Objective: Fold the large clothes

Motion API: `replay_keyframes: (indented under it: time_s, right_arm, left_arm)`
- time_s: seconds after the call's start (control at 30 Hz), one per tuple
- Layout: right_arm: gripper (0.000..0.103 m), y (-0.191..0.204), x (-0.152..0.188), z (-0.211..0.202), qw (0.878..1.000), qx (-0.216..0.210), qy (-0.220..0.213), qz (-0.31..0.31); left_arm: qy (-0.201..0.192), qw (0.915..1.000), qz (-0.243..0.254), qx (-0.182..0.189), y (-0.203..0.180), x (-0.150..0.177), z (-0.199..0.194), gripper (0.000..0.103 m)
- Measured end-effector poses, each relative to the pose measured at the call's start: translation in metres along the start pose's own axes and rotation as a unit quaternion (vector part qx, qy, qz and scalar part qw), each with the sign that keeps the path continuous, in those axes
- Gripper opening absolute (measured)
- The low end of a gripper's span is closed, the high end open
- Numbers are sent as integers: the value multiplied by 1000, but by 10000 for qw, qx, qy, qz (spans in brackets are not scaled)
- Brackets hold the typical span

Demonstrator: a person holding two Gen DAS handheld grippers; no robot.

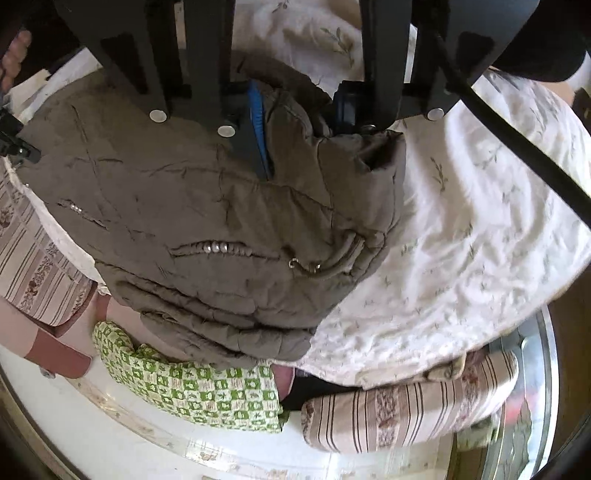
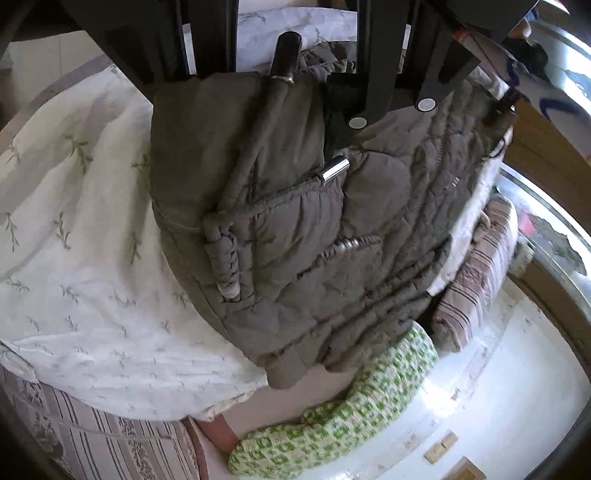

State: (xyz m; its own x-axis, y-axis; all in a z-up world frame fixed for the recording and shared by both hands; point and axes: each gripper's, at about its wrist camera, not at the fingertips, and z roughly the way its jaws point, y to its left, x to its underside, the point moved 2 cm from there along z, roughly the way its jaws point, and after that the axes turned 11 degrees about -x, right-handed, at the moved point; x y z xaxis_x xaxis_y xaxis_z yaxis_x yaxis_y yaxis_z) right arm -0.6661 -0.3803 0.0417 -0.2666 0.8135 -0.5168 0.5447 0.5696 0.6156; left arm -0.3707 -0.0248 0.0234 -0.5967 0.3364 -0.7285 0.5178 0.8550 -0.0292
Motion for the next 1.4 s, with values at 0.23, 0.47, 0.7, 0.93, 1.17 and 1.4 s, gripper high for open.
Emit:
replay_keyframes:
  time_s: [0.23,0.47,0.7,0.93,1.17,1.4]
  right_arm:
    - [28,-13,2,0,9994,-114,58,312]
    - [19,11,0,-18,9991,-56,-347,-238]
    - [18,26,-4,-39,9967,-148,-633,-478]
    - [18,26,-2,-48,9968,-222,-635,-431]
    - [18,21,-2,-46,9976,-217,-542,-382]
    - [18,22,-7,-49,9971,-305,-551,-433]
  left_arm:
    - [413,9988,-240,51,6,0,20,42]
    - [-113,9998,126,-39,-2,-1,-2,20]
    - [-359,9991,229,-11,-2,-3,-19,18]
    - [-443,9987,234,114,3,-5,-36,18]
    - [-406,9988,255,101,4,-5,-34,18]
    - [-477,9985,252,127,3,-8,-38,18]
